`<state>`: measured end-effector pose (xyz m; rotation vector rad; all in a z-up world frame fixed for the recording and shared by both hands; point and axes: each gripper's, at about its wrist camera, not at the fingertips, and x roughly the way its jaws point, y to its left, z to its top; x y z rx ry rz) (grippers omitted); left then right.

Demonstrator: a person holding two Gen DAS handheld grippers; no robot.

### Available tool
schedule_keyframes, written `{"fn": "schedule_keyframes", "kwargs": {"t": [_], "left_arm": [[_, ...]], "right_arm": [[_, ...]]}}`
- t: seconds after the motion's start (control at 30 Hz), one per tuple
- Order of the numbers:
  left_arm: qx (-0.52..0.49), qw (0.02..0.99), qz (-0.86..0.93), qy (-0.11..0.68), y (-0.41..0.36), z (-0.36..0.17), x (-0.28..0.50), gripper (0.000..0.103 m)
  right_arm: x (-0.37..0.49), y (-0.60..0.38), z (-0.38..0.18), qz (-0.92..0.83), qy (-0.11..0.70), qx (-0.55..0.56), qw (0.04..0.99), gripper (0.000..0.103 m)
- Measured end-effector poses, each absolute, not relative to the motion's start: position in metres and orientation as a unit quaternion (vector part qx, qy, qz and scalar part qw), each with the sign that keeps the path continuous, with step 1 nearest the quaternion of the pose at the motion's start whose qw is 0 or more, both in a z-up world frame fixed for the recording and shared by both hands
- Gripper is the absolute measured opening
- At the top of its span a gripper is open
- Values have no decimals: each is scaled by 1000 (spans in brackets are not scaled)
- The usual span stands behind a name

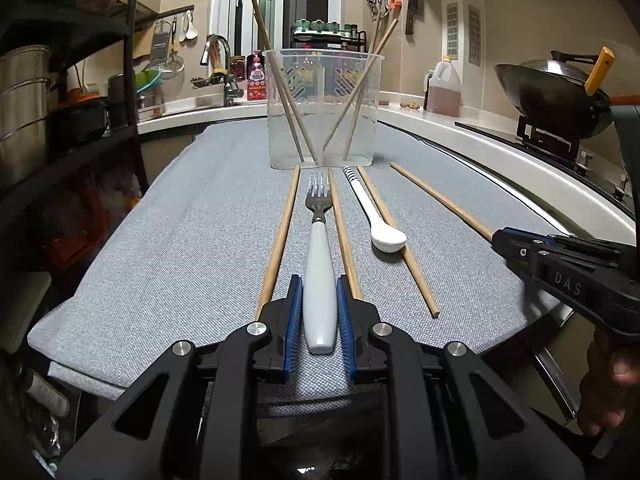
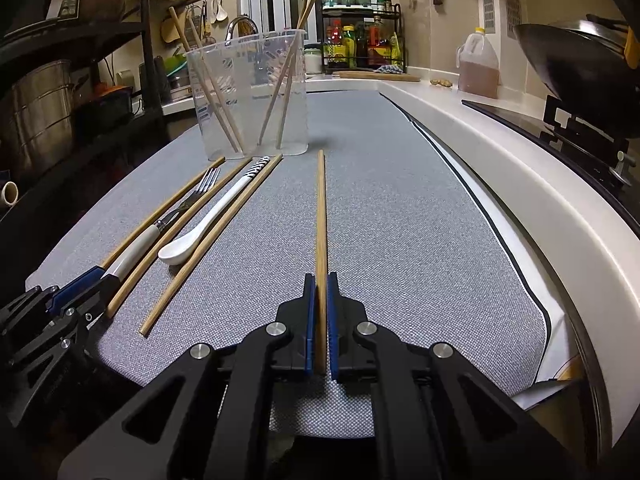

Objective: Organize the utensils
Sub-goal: 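Close the left gripper on the white fork handle while the right gripper holds its chopstick, then lift the fork over the clear container with the left tool while the right tool carries its chopstick there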

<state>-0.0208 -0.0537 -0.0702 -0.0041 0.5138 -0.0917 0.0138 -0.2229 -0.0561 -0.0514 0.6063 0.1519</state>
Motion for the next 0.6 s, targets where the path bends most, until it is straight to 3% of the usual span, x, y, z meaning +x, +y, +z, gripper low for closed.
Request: {"fn": "schedule_keyframes", "kwargs": {"t": [0.6], "left_arm": [[-10,982,-38,185,-31,-16,-37,17]], "right_arm": [[-10,-215,22,90,229,-37,969,6]]}}
